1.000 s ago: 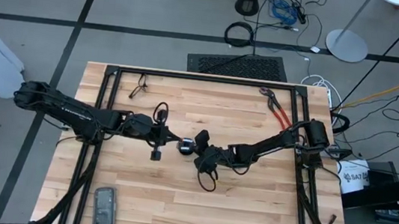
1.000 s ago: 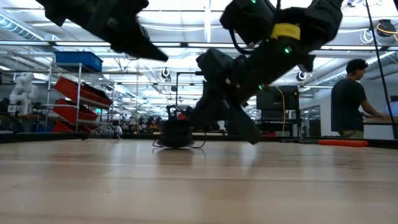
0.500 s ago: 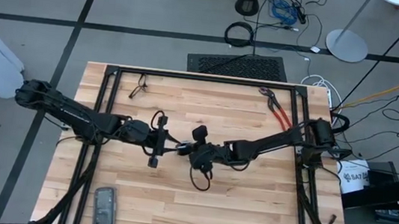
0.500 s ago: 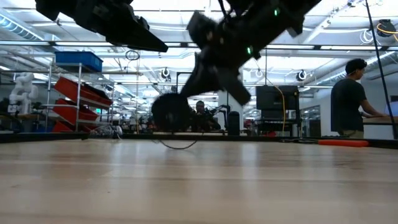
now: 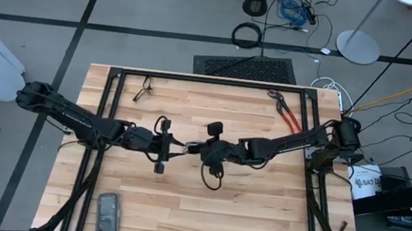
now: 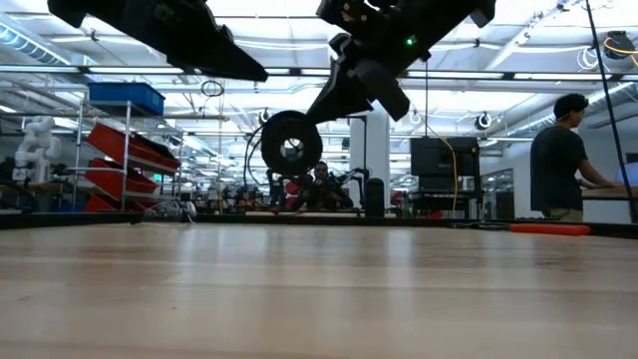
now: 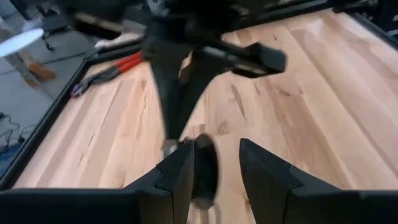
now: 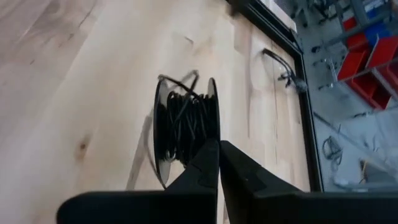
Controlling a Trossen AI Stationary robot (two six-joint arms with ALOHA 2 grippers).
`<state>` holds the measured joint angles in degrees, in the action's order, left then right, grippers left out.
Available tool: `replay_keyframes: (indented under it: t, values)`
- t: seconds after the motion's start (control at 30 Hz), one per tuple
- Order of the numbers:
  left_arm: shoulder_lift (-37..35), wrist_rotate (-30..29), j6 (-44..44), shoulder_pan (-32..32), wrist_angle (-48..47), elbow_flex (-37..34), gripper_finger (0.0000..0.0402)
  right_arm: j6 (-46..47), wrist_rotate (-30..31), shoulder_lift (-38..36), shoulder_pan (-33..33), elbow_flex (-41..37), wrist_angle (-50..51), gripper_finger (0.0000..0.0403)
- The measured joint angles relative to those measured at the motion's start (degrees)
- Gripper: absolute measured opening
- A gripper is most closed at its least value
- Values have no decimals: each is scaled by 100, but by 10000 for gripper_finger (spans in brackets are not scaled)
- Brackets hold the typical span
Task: Coil cords
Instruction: Uncoil the black cable wire from the spool
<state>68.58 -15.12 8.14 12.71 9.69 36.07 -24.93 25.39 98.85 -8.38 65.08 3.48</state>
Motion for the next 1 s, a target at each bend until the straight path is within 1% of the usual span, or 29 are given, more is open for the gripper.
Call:
replay_keyframes:
  t: [0.27,0.47,0.6,0.7,0.77,0.87,1.0]
  values:
    - [0,-40,162,281,359,0,135,542,-31,-265,203,0,199,0]
    - [112,-321,118,302,339,0,135,659,-610,-298,377,0,96,0]
    - [387,-513,120,391,355,0,135,688,-640,-300,458,4,112,0]
    - [650,-930,124,433,453,-2,135,685,-786,-300,493,71,111,0]
    - [797,-1367,145,465,653,-3,135,682,-921,-300,505,124,103,0]
    - [963,-1957,294,514,971,-4,135,678,-929,-300,505,169,104,0]
    - [1062,-2071,465,548,1004,-4,135,676,-929,-300,505,170,151,0]
